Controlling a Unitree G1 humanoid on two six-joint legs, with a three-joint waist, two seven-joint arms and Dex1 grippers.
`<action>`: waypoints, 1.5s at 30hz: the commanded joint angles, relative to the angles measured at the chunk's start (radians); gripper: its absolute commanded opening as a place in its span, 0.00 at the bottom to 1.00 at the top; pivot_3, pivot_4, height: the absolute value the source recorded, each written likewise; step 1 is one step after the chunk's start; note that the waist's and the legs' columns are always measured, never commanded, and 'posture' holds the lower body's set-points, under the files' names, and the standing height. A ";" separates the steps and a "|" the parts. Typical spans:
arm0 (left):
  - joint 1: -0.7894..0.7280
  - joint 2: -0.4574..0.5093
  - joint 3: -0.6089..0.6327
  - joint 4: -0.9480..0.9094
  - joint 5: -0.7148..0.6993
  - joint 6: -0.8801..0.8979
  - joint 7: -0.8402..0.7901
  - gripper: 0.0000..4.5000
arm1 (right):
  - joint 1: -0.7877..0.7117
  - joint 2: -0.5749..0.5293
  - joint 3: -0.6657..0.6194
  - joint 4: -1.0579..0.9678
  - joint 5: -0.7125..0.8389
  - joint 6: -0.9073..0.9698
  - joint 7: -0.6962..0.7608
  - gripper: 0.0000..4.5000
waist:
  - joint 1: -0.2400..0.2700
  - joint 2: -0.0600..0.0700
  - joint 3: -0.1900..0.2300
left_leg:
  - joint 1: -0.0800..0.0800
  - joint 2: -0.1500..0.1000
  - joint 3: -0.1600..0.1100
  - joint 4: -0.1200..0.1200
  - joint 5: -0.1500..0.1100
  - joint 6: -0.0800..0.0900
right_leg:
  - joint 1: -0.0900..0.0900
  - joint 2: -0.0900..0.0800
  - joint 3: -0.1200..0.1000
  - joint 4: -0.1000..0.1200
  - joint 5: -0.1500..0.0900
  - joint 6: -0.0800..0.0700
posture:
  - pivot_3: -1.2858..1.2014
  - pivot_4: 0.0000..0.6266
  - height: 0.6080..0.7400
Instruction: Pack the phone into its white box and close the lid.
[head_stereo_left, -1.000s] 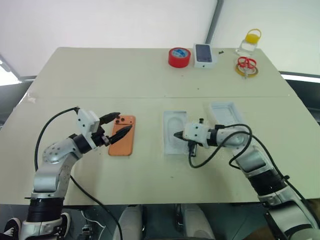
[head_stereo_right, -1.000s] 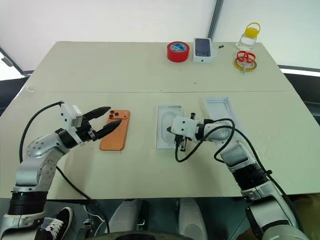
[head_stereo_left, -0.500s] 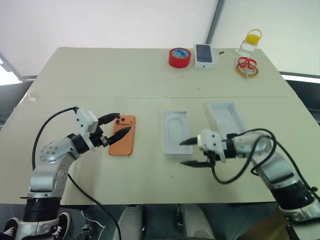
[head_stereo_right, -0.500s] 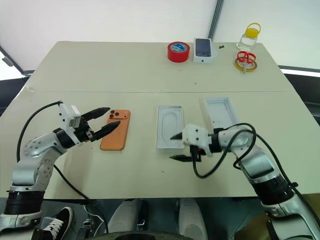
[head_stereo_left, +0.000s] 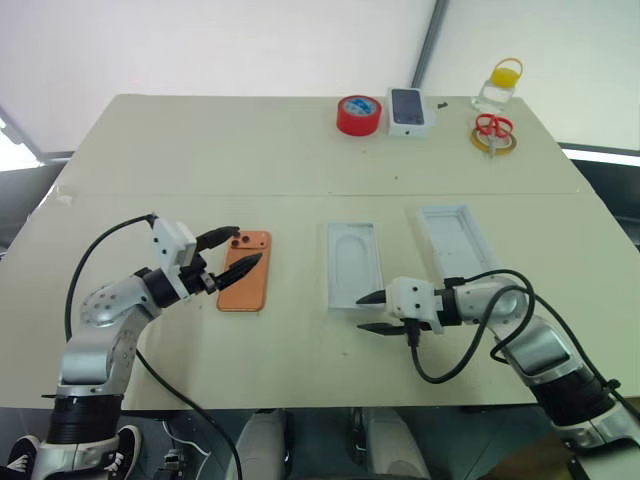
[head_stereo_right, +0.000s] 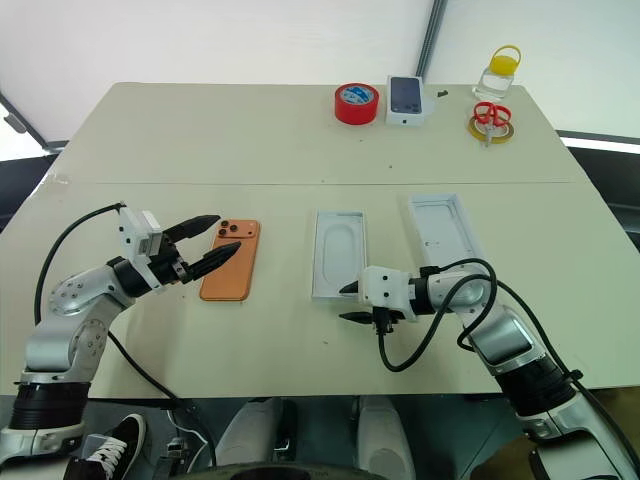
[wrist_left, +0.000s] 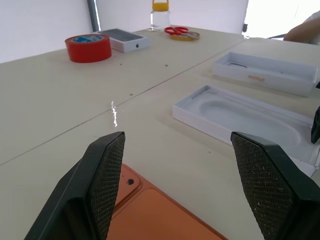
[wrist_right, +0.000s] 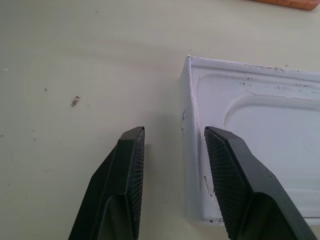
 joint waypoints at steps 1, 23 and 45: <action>-0.010 0.002 0.002 -0.025 -0.007 -0.011 0.003 0.79 | -0.013 0.000 -0.011 -0.009 0.005 -0.003 0.000 0.30 | 0.000 0.000 0.000 | 0.000 0.000 0.000 0.000 0.000 0.000 | 0.000 0.000 0.000 0.000 0.000 0.000 | 0.52 0.24 0.99; 0.014 0.022 0.019 -0.002 -0.003 0.001 0.025 0.79 | 0.078 -0.056 -0.045 -0.215 0.029 0.225 -0.105 0.01 | 0.000 0.000 0.000 | 0.000 0.000 0.000 0.000 0.000 0.000 | 0.000 0.000 0.000 0.000 0.000 0.000 | 0.52 0.24 0.99; 0.002 0.068 0.054 0.016 -0.069 0.219 0.082 0.79 | -0.034 -0.023 -0.134 -0.195 0.156 0.223 -0.099 0.65 | -0.005 0.000 0.000 | 0.001 0.000 0.000 0.001 0.000 0.000 | 0.000 0.001 0.000 0.001 0.000 0.000 | 0.52 0.24 0.99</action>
